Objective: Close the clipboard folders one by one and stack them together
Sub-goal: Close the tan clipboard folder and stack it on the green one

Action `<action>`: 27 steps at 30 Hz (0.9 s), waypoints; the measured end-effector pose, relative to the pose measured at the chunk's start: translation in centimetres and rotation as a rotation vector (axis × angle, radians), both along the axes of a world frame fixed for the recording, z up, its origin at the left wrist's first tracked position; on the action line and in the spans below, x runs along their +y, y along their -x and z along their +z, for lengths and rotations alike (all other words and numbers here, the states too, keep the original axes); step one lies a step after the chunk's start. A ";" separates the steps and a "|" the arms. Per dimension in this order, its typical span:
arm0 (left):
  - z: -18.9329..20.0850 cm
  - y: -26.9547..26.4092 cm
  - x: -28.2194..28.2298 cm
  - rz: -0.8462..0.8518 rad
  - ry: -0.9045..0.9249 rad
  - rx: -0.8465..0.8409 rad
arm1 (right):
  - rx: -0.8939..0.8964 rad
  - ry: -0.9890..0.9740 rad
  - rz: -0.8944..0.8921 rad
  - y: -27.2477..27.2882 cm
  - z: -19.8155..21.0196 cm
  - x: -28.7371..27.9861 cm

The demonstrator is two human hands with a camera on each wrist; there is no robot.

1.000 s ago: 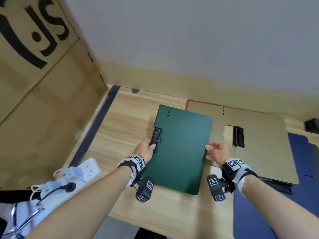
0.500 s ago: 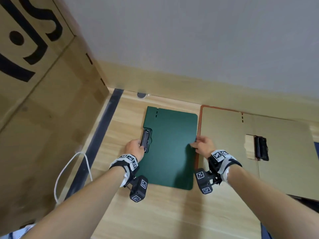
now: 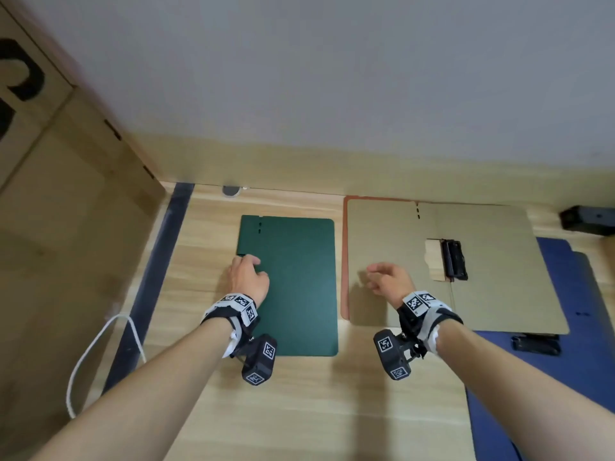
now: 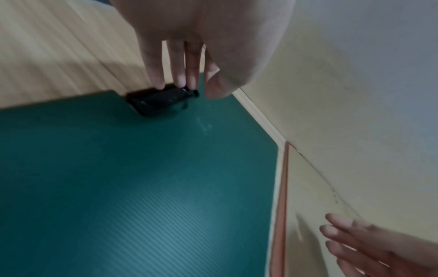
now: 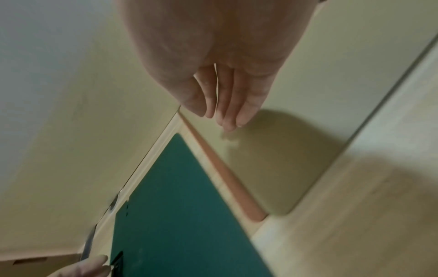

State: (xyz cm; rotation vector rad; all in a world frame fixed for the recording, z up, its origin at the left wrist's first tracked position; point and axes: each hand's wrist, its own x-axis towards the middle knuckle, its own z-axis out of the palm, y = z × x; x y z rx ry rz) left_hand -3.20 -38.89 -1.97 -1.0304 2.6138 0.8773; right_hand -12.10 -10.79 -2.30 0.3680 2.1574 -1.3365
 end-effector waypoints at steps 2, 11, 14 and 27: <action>0.1 1.0 2.4 -0.053 -0.038 0.031 | -0.006 -0.002 -0.051 -0.3 0.2 3.2; 0.0 4.2 15.3 -0.247 -0.201 0.046 | -0.030 -0.072 -0.168 -0.9 0.1 17.0; -0.5 5.1 18.6 -0.289 -0.240 0.017 | -0.041 -0.063 -0.182 -0.3 -0.1 20.1; -2.9 9.3 27.8 -0.336 -0.202 -0.018 | -0.013 -0.047 -0.050 5.1 -2.1 25.9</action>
